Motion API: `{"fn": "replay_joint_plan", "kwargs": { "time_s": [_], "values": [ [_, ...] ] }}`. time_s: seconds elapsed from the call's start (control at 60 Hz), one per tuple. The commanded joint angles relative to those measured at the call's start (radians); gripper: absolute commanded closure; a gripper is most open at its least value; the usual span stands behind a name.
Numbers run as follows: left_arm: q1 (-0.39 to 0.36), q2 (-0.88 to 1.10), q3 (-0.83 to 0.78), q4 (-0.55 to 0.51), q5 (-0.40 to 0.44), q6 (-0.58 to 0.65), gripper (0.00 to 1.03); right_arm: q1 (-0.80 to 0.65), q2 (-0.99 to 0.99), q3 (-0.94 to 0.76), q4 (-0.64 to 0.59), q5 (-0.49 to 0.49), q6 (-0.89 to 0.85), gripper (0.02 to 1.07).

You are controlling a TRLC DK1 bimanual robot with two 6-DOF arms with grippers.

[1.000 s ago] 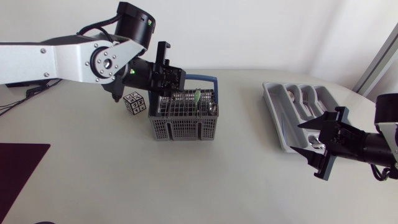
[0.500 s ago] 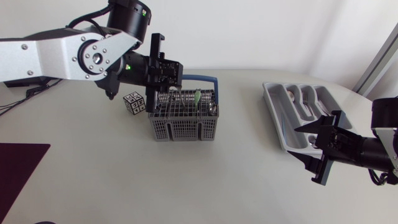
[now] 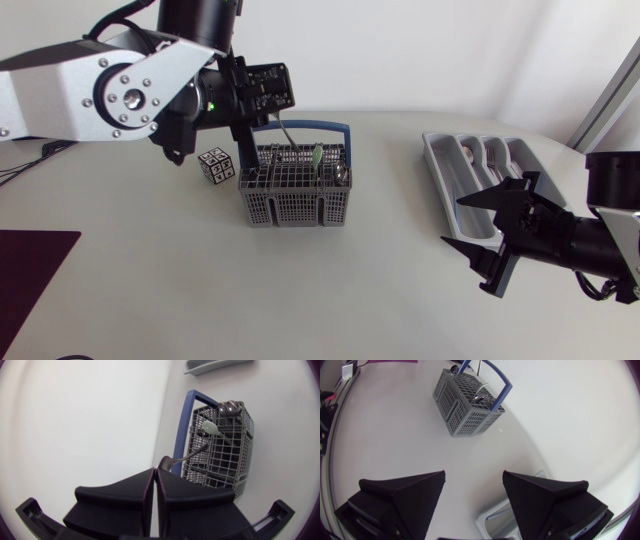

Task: Transfer all utensils from the basket to the drawer tray.

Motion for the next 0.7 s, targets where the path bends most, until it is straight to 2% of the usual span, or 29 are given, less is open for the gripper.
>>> {"fn": "replay_joint_plan", "kwargs": {
  "time_s": [0.0,0.067,0.15,0.217,0.3,0.467,0.517,0.683],
  "values": [
    [-0.043,-0.020,-0.002,-0.015,-0.041,-0.128,1.00,0.055,-0.028,-0.004,0.005,0.023,0.128,0.22],
    [-0.080,-0.010,0.060,-0.142,-0.041,-0.294,1.00,0.116,-0.056,0.013,0.013,0.041,0.226,0.22],
    [-0.105,0.010,0.121,-0.254,-0.022,-0.434,1.00,0.190,-0.083,0.025,0.033,0.089,0.321,0.22],
    [-0.112,0.033,0.173,-0.339,0.010,-0.555,1.00,0.260,-0.092,0.041,0.048,0.147,0.373,0.22],
    [-0.118,0.067,0.239,-0.438,0.088,-0.697,1.00,0.362,-0.089,0.058,0.082,0.227,0.438,0.23],
    [-0.129,0.127,0.310,-0.553,0.223,-0.840,1.00,0.541,-0.029,0.094,0.151,0.380,0.503,0.24],
    [-0.134,0.142,0.319,-0.575,0.258,-0.869,1.00,0.589,0.000,0.099,0.183,0.420,0.505,0.28],
    [-0.149,0.170,0.345,-0.612,0.324,-0.921,1.00,0.684,0.093,0.099,0.286,0.507,0.494,0.33]
  ]
}}
